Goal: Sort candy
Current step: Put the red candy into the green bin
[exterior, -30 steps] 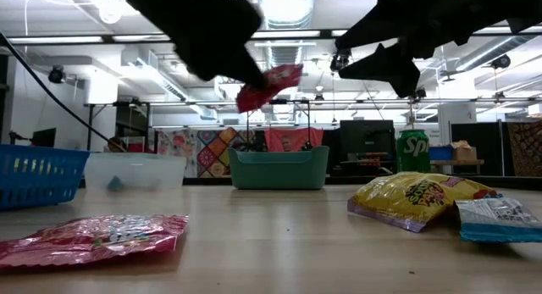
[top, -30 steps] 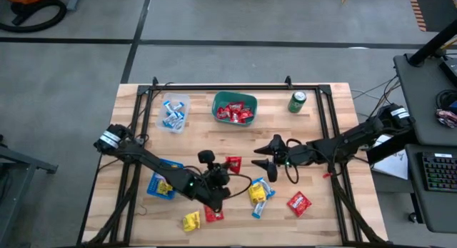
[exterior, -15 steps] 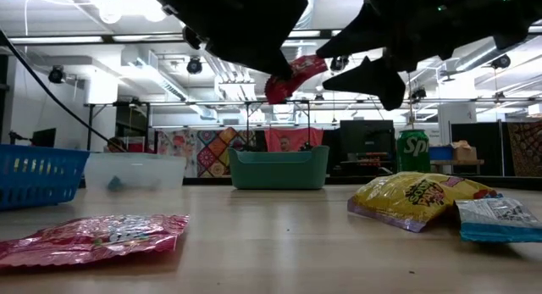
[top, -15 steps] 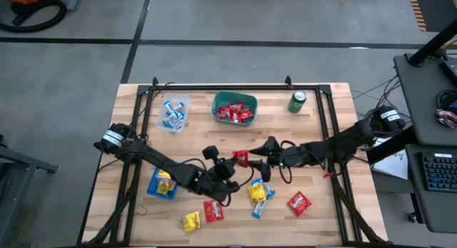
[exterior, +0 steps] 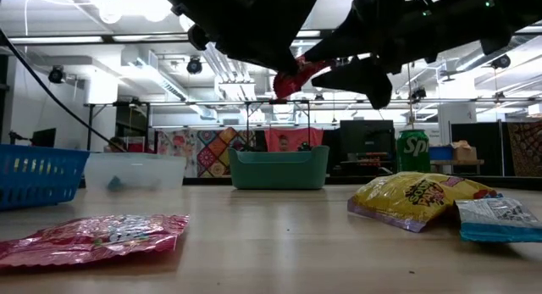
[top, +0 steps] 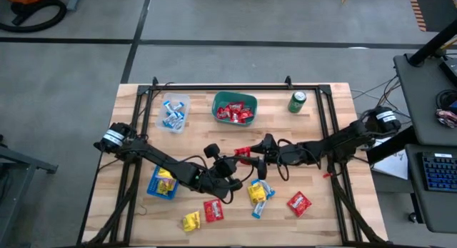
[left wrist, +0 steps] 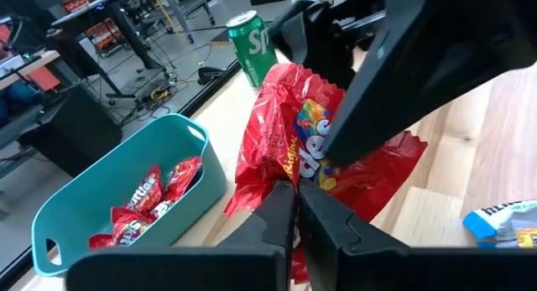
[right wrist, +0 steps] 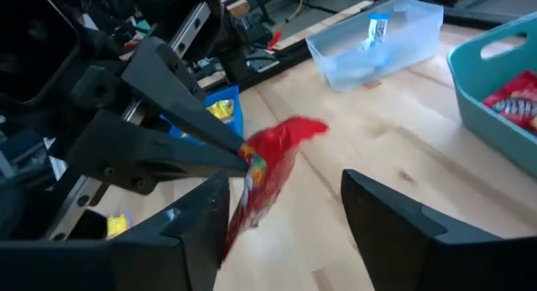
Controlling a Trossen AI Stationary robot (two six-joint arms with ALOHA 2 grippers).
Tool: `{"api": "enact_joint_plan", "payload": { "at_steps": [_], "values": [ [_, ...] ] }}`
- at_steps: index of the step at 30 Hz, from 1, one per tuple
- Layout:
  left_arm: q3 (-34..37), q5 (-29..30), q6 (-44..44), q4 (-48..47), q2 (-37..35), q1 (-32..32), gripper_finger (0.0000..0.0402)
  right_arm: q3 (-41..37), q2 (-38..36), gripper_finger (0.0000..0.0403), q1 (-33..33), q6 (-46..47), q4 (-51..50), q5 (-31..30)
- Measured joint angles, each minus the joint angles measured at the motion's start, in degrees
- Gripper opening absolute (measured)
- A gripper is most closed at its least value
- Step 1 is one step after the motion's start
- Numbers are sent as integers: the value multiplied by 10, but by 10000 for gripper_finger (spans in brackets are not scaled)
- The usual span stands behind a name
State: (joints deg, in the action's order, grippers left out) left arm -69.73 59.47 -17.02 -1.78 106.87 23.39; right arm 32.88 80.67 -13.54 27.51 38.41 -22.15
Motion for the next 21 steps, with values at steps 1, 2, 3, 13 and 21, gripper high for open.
{"api": "enact_joint_plan", "payload": {
  "at_steps": [1, 2, 3, 13, 21],
  "values": [
    [0, 0, 0, 2, 0, 0, 0, 4, 2, 207, 0, -6, 0, -2],
    [0, 0, 0, 2, 0, 0, 0, 6, 5, 198, 0, -13, 0, -4],
    [0, 0, 0, 2, 0, 0, 0, 9, 7, 187, 2, -16, -2, -4],
    [0, 1, 1, 2, 0, 0, 0, 15, 8, 25, 9, -31, -5, -4],
    [0, 2, 5, -41, -5, 0, 0, 16, -2, 20, 19, -42, -17, 1]
  ]
}}
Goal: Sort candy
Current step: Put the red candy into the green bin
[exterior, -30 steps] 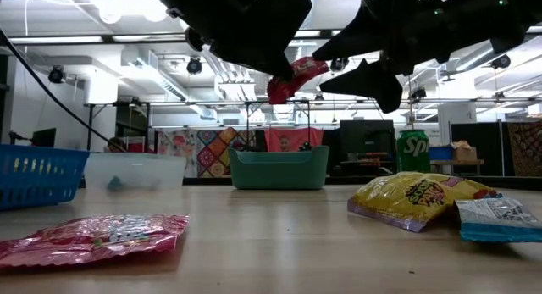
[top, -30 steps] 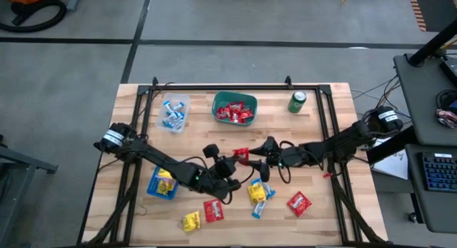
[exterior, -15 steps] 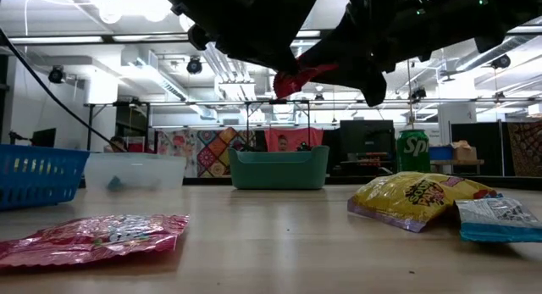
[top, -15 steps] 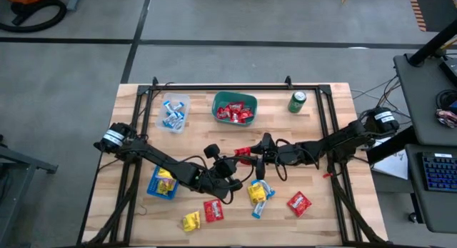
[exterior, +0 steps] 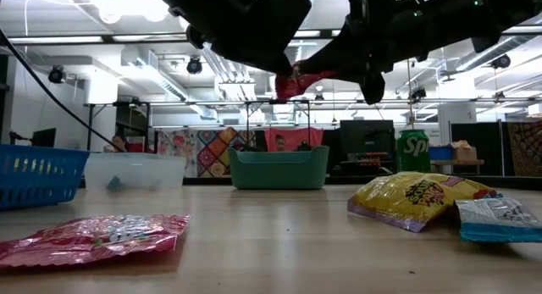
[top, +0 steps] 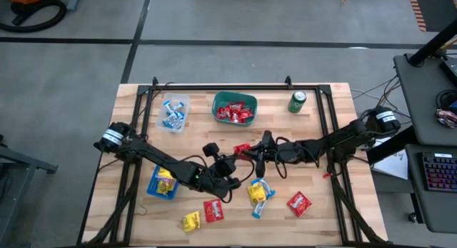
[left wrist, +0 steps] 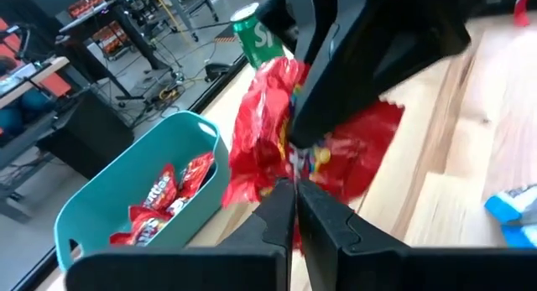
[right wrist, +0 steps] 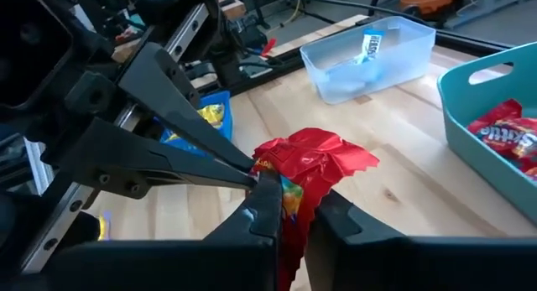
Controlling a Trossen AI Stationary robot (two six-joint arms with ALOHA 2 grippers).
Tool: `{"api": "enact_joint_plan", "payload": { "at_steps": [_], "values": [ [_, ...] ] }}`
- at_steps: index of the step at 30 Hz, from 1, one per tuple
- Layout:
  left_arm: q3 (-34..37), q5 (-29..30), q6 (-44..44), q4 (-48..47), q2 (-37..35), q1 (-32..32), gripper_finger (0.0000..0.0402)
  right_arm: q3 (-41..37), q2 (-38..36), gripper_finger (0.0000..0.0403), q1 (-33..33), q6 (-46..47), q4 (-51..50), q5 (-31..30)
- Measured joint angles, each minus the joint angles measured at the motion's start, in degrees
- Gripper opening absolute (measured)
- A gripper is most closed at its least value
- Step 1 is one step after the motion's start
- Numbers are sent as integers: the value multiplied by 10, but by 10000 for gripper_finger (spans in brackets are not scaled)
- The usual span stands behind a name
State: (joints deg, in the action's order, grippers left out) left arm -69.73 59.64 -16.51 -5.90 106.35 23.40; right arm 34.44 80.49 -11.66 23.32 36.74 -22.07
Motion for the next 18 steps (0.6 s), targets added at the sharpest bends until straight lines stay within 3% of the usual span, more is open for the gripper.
{"api": "enact_joint_plan", "payload": {
  "at_steps": [9, 18],
  "values": [
    [0, 22, -23, -86, -19, 0, 0, 55, -21, 18, 44, -20, -156, -6],
    [0, 55, -115, -242, -73, 7, 0, 122, -17, 17, 150, -86, -262, -1]
  ]
}}
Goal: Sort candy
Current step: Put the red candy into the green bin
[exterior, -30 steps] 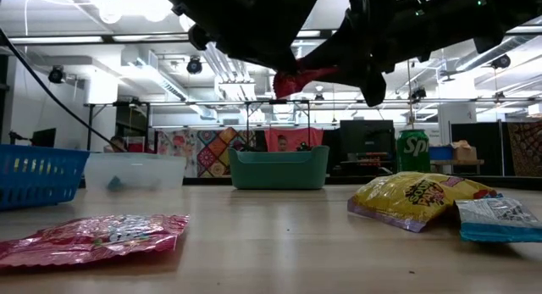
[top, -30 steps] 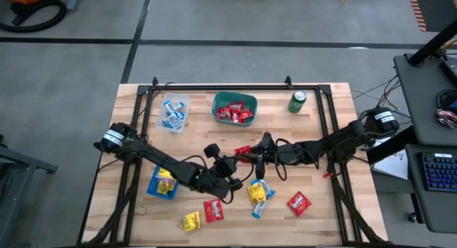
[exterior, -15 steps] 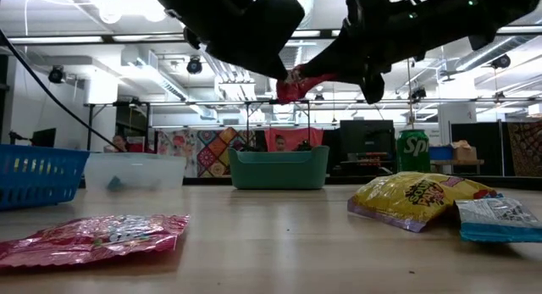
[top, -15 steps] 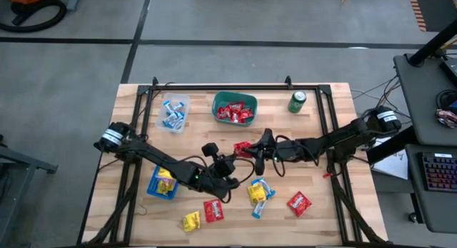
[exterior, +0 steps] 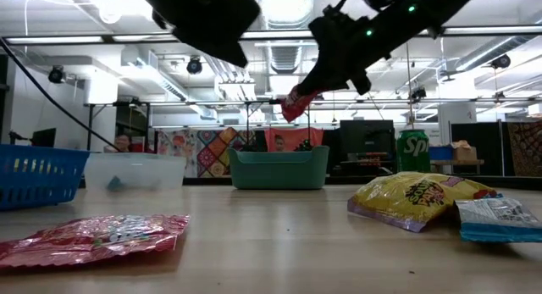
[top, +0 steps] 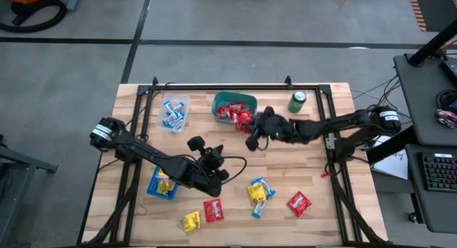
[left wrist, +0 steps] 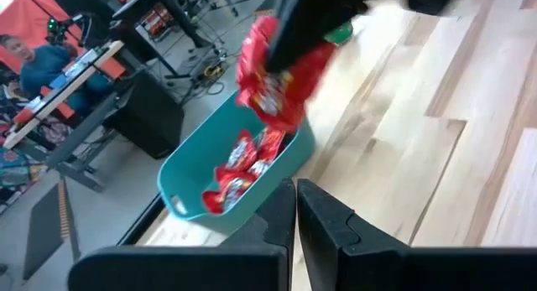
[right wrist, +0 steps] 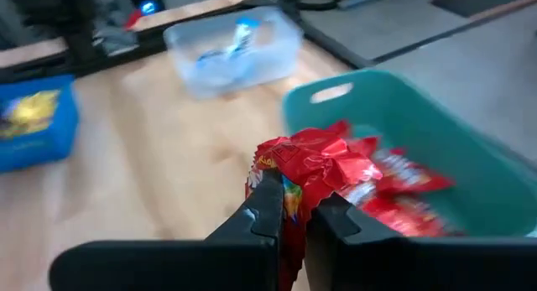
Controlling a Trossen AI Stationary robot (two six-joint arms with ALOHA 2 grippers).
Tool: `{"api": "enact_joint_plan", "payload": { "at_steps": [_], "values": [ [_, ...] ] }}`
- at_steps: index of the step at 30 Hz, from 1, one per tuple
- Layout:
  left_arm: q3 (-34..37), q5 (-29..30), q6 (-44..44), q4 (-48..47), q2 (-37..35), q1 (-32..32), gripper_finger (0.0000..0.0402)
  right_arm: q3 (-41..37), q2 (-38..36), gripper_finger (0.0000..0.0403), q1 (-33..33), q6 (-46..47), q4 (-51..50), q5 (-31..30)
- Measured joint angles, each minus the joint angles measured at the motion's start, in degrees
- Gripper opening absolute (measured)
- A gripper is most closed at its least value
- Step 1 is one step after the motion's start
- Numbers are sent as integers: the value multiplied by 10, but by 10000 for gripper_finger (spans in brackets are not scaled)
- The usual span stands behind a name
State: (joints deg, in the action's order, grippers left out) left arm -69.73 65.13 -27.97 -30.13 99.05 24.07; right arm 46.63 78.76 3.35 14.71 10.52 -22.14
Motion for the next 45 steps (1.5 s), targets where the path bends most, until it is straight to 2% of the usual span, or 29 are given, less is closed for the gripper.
{"api": "enact_joint_plan", "payload": {
  "at_steps": [6, 10, 21, 31, 38, 45],
  "values": [
    [0, -1, -23, -66, -21, 16, 0, 17, 8, 17, 88, -8, 5, 78],
    [3, -1, -28, -76, -28, 24, 0, 31, 32, 17, 132, -8, 8, 105],
    [75, -17, -76, -67, -67, 31, 0, 140, 174, 17, 179, -27, 5, 166],
    [182, -21, -87, 39, -151, 53, 0, 244, 279, 26, 192, -43, -30, 166],
    [254, -31, -89, 148, -187, 55, 0, 253, 276, 68, 195, -37, -70, 155],
    [262, -64, -88, 195, -179, 55, 0, 252, 256, 97, 196, -33, -109, 154]
  ]
}}
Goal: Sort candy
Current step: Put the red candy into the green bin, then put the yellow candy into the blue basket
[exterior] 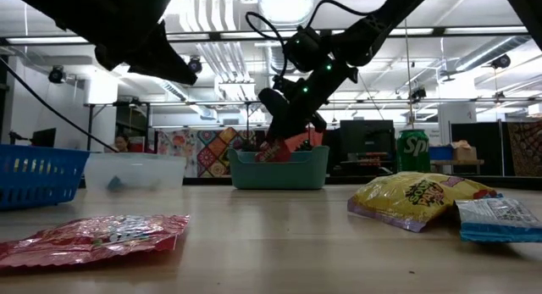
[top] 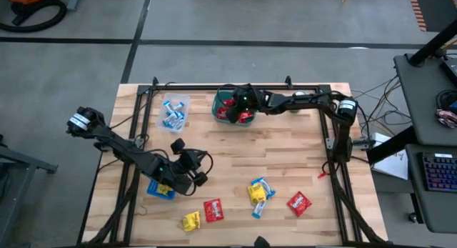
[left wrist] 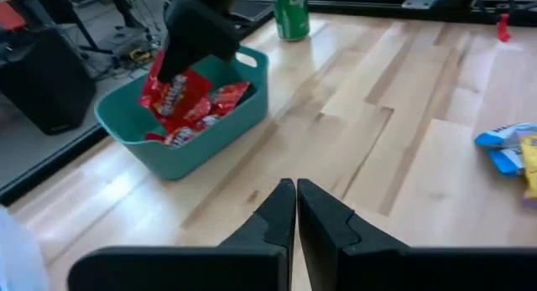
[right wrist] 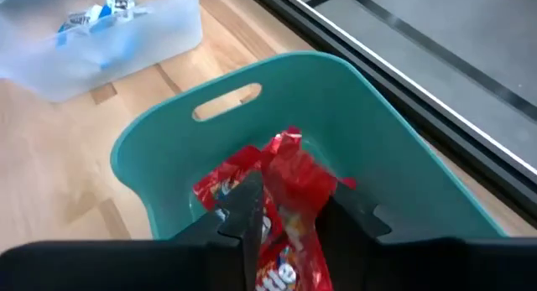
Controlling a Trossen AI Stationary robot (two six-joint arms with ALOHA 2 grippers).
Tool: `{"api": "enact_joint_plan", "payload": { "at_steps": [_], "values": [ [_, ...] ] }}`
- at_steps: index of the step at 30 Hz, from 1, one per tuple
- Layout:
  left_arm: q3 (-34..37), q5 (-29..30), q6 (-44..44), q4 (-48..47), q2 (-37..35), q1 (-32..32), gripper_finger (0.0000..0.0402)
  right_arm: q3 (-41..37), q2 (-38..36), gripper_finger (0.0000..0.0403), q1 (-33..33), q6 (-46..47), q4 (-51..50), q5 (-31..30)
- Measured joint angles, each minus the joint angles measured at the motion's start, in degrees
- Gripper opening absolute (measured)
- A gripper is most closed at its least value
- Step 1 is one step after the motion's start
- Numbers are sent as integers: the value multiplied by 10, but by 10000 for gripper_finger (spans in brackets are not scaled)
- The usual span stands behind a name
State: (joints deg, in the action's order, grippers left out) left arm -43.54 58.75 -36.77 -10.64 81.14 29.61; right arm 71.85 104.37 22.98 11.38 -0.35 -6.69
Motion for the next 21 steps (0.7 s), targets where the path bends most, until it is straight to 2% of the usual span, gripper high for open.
{"api": "enact_joint_plan", "payload": {
  "at_steps": [4, 14, 21],
  "values": [
    [-17, -13, 0, 1, 14, 0, 0, 0, -17, 113, -1, 0, -17, -9],
    [-66, -15, 35, -4, 47, 3, 0, 0, -80, 115, -1, -22, -102, -28],
    [-74, -75, 27, -3, 47, 14, 0, -20, -168, 115, -22, -29, -218, 4]
  ]
}}
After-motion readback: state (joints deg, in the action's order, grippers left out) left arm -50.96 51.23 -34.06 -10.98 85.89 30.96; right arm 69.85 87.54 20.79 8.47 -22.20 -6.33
